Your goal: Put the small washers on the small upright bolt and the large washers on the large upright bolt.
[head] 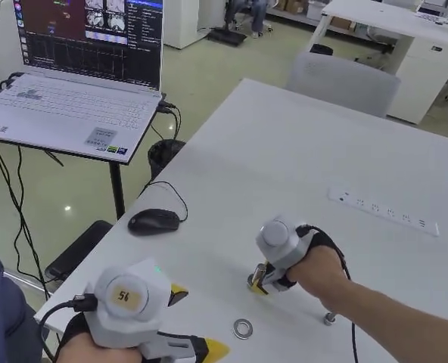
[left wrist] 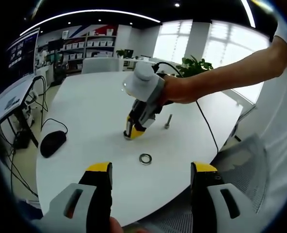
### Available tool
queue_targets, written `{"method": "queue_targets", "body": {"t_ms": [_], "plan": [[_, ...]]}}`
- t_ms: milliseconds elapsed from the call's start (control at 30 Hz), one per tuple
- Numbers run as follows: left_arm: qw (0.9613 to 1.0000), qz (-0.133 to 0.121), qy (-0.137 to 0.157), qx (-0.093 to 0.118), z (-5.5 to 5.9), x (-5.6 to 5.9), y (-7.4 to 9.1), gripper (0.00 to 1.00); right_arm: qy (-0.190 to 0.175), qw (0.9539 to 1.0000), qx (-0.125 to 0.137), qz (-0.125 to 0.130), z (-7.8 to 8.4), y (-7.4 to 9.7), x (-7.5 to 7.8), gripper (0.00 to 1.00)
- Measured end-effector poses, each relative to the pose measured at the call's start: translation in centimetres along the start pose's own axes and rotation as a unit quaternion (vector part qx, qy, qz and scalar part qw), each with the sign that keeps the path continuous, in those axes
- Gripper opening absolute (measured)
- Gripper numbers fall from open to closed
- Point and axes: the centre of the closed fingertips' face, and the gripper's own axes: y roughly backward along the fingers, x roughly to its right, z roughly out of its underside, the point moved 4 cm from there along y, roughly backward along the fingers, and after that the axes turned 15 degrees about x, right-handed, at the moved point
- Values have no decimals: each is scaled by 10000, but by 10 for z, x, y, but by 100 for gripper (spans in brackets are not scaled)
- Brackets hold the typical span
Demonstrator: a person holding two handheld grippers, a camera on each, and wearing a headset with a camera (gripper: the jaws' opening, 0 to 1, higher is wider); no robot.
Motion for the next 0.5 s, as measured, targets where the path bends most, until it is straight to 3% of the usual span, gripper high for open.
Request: {"method": "queue_targets", "body": {"t_ms": [500], "plan": [[10000,3,-46,37,-3,1,0,65,-157,9999,42,25,20,27,-14,30]]}}
